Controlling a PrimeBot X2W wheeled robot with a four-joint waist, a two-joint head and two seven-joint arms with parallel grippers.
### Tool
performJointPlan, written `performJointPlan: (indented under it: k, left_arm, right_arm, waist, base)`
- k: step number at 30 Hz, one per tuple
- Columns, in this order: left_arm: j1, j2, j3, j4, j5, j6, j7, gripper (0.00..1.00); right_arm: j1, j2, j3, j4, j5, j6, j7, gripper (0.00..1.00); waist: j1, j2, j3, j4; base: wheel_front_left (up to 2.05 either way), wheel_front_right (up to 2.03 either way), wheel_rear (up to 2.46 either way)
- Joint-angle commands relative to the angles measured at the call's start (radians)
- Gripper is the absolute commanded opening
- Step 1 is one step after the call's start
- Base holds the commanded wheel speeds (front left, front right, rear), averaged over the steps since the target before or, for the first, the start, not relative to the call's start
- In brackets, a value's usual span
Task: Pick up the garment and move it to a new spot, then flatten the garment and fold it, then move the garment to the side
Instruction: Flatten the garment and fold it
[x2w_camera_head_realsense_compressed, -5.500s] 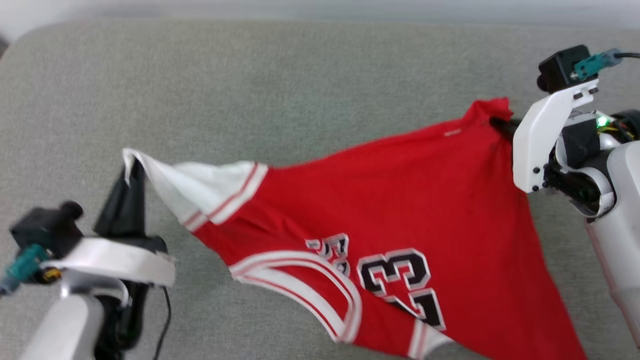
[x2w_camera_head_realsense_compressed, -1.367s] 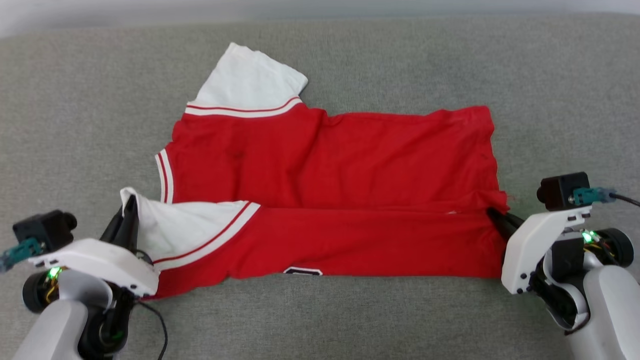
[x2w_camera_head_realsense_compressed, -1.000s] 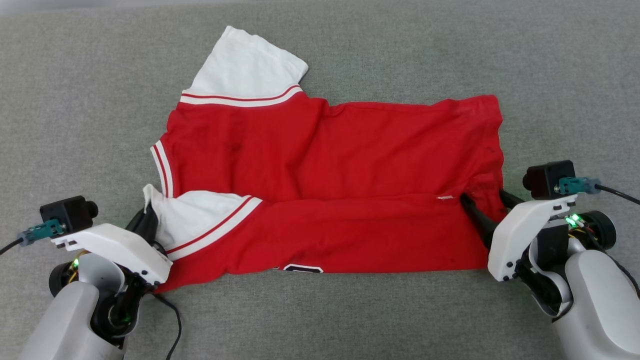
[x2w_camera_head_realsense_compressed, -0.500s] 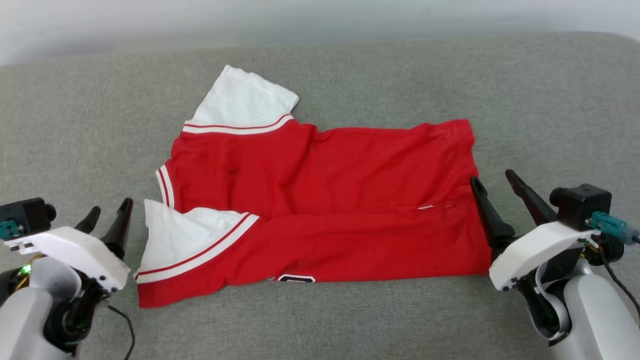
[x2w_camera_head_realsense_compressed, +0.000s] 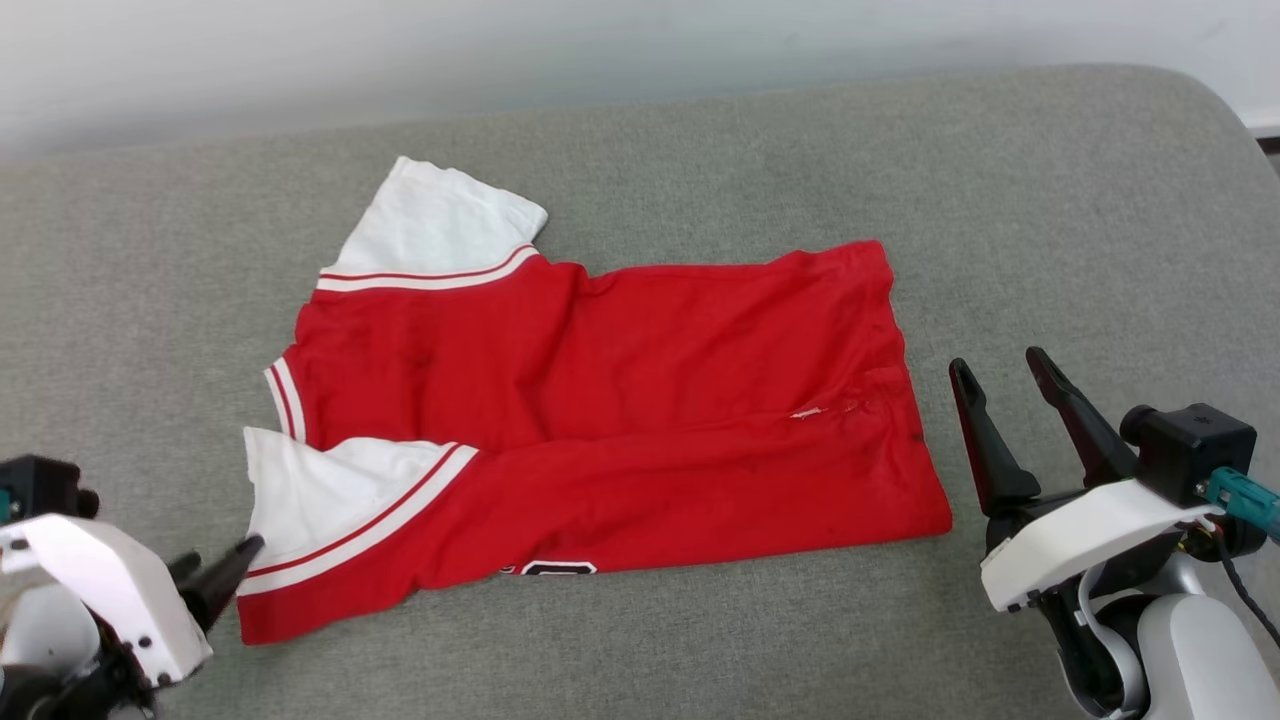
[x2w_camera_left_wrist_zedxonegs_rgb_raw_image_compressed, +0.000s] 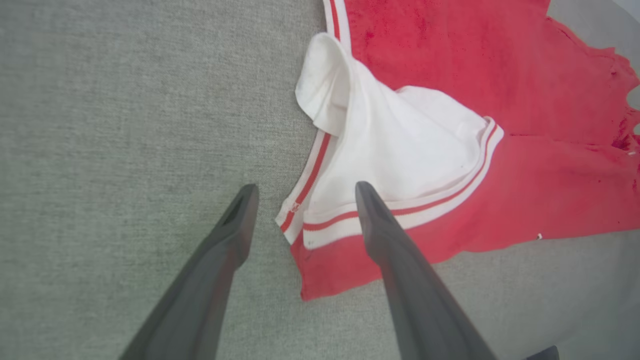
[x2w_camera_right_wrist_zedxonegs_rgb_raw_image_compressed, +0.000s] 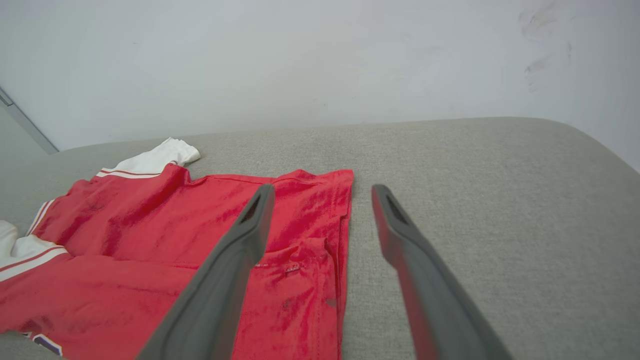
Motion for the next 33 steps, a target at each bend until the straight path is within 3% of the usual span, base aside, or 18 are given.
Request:
performJointPlan:
  k: [1,6,12,13,14,15,23,33]
  left_arm:
    - [0.023,0.002,0.003,-0.017,-0.018,0.010,0.020,1.00]
    - [0.083,0.000,0.013,-0.035,-0.051,0.057,0.044,1.00]
    - [0.100,-0.062,-0.015,0.007,-0.087,0.062,0.064,1.00]
    - [0.100,-0.073,-0.026,0.011,-0.095,0.057,0.077,0.85]
    - [0.098,-0.086,-0.036,0.014,-0.101,0.050,0.082,0.36]
    - [0.096,-0.097,-0.046,0.015,-0.107,0.042,0.084,0.00]
    - [0.044,-0.098,-0.039,0.022,-0.047,-0.009,0.001,0.00]
    - [-0.006,-0.073,-0.030,-0.038,0.037,-0.012,-0.079,0.00]
  right_arm:
    - [0.010,0.011,-0.002,-0.013,-0.006,-0.001,0.001,1.00]
    - [0.003,0.029,0.000,-0.035,-0.008,-0.001,0.005,1.00]
    - [-0.009,0.036,-0.009,-0.038,-0.005,-0.001,0.016,1.00]
    - [-0.008,0.034,-0.015,-0.039,-0.006,-0.001,0.018,1.00]
    - [-0.007,0.031,-0.023,-0.041,-0.005,-0.001,0.021,1.00]
    - [-0.006,0.028,-0.031,-0.042,-0.005,-0.001,0.025,1.00]
    - [0.034,-0.002,-0.096,-0.058,0.042,-0.001,0.137,1.00]
    - [0.053,-0.061,-0.131,-0.006,0.144,-0.001,0.548,1.00]
  waist:
    - [0.0000,-0.0001,0.015,-0.008]
    - [0.0000,-0.0001,0.058,-0.022]
    - [0.0000,-0.0001,0.091,-0.027]
    - [0.0000,-0.0001,0.093,-0.027]
    - [0.0000,-0.0001,0.093,-0.026]
    - [0.0000,-0.0001,0.092,-0.024]
    - [0.0000,-0.0001,0.052,0.005]
    - [0.0000,-0.0001,0.030,0.048]
  base:
    - [0.00,0.00,0.00]
    - [0.00,0.00,0.00]
    - [0.00,0.00,0.00]
    - [0.00,0.00,0.00]
    - [0.00,0.00,0.00]
    - [0.00,0.00,0.00]
    - [0.00,0.00,0.00]
    - [0.00,0.00,0.00]
